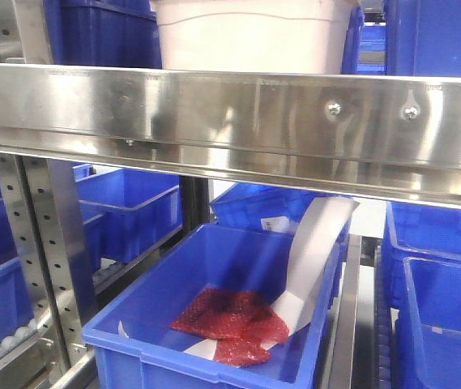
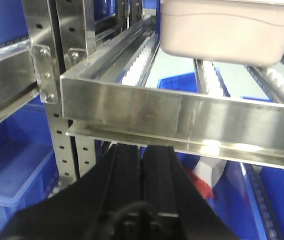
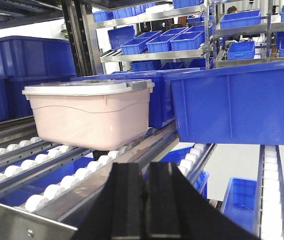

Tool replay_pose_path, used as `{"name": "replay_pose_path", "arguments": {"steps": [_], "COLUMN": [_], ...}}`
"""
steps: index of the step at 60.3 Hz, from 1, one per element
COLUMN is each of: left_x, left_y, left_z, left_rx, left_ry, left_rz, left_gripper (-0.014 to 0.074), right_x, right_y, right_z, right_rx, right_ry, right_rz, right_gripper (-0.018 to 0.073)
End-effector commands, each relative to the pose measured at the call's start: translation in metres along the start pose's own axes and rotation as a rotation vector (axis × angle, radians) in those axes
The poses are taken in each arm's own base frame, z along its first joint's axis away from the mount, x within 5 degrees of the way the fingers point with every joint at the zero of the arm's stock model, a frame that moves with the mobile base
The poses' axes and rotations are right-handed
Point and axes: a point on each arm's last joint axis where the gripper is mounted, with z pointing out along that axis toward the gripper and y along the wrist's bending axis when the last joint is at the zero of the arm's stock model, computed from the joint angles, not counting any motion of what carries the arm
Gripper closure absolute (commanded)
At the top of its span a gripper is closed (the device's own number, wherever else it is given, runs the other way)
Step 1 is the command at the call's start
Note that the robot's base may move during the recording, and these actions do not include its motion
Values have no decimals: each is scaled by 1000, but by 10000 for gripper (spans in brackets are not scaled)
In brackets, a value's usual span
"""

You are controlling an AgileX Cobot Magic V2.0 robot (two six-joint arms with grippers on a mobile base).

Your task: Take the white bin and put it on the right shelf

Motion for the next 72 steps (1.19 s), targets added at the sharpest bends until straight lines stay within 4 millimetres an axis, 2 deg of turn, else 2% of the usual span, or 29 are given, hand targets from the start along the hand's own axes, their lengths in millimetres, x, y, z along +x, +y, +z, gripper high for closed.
{"name": "replay_pose_path", "arguments": {"steps": [1,10,16,33,39,72], "left_x": [-11,0,17,105,108,108], "left_y": [4,6,5,3,2,2], "left_z": [-5,-15,-21,-32,-34,-34], "left_rx": [-57,-96,-90,-89,-90,-90], "left_ry": [-73,-101,-183,-313,-271,-275], "left_rz": [-9,-47,-37,-43,-45,-45], "left_gripper": [715,715,715,715,715,715], "right_x": [-10,-10,-10,-10,-10,-10], "right_y": [-1,-1,-1,-1,-1,-1], "right_z": [0,0,0,0,0,0], "right_rx": [29,29,29,28,26,26], "right_ry": [-41,-41,-41,-40,-36,-36], "right_rz": [-4,-4,-4,-4,-4,-4], "right_gripper": [522,522,522,522,522,522]}}
